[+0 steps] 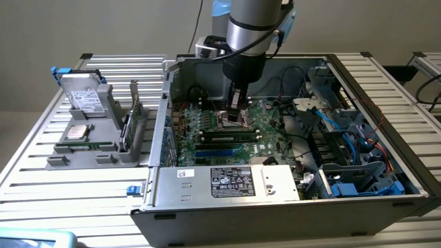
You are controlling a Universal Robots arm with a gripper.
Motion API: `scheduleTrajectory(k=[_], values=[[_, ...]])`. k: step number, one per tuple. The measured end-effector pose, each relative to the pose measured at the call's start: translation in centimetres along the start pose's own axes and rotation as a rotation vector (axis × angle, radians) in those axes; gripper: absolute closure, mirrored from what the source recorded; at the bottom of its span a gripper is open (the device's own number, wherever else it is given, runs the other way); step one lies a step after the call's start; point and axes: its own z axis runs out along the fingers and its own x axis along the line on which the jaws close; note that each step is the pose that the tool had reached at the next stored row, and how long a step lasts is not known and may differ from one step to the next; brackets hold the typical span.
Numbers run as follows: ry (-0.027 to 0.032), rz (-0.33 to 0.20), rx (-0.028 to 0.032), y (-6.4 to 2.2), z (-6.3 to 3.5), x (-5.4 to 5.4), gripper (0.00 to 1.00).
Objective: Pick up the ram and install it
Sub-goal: 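Press down the ram until it locks into place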
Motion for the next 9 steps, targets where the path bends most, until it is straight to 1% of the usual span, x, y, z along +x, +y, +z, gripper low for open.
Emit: scheduleTrajectory(k=[3,9], values=[[0.0039,0.035,0.0009,0.00,-0.01,0.01,0.89],[0.0070,0.114,0.0013,0.01,0.00,0.00,0.89]])
